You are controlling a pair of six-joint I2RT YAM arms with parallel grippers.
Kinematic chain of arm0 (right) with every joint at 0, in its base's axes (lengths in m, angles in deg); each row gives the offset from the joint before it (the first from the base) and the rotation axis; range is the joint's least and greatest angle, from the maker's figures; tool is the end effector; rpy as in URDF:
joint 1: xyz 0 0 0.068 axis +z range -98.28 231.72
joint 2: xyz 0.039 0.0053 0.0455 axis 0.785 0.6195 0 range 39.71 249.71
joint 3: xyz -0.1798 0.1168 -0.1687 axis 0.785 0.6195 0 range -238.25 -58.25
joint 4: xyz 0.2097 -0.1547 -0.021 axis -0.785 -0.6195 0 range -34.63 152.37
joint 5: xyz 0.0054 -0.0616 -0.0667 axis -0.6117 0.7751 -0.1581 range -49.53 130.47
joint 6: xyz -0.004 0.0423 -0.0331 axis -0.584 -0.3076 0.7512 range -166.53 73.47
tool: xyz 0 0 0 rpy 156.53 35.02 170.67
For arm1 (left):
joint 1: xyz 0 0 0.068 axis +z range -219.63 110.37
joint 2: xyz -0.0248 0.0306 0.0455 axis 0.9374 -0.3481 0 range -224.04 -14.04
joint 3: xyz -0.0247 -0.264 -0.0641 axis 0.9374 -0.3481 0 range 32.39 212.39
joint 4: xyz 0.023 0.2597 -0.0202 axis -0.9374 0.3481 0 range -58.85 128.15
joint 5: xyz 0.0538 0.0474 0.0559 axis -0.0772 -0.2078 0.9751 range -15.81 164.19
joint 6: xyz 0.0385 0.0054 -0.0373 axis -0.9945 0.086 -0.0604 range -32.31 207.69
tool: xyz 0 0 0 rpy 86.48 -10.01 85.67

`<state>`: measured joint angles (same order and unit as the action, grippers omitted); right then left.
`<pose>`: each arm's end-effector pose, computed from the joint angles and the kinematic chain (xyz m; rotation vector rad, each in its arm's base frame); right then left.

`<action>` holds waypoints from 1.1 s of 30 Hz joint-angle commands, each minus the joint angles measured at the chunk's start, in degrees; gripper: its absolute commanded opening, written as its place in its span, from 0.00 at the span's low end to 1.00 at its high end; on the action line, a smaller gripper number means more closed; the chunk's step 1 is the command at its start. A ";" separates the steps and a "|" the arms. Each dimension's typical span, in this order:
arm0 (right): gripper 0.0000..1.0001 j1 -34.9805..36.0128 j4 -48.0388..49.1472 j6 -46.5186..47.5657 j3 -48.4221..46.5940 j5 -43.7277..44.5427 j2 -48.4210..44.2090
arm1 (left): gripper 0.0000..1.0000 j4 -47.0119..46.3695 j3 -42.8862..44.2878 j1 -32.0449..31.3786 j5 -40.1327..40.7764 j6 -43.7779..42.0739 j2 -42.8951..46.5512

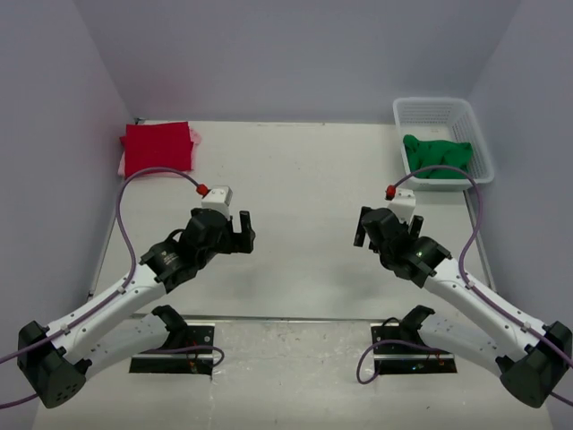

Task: Fold and stack the t-shirts
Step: Grab crumpled tshirt from bin with the right arm

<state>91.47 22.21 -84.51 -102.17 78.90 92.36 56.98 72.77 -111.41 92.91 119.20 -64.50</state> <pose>0.1511 0.0969 0.2688 0.2518 2.1887 -0.0787 0.1501 -0.1186 0.2701 0.0124 2.1840 -0.3755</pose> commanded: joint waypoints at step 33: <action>0.81 -42.65 7.82 23.74 -60.75 -10.84 62.58 | 1.00 -7.19 0.31 -0.32 -5.97 -3.65 -0.25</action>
<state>49.33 29.86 -62.28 -159.35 68.26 153.51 53.55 72.75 -111.41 87.84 116.94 -64.15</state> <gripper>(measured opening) 0.813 0.997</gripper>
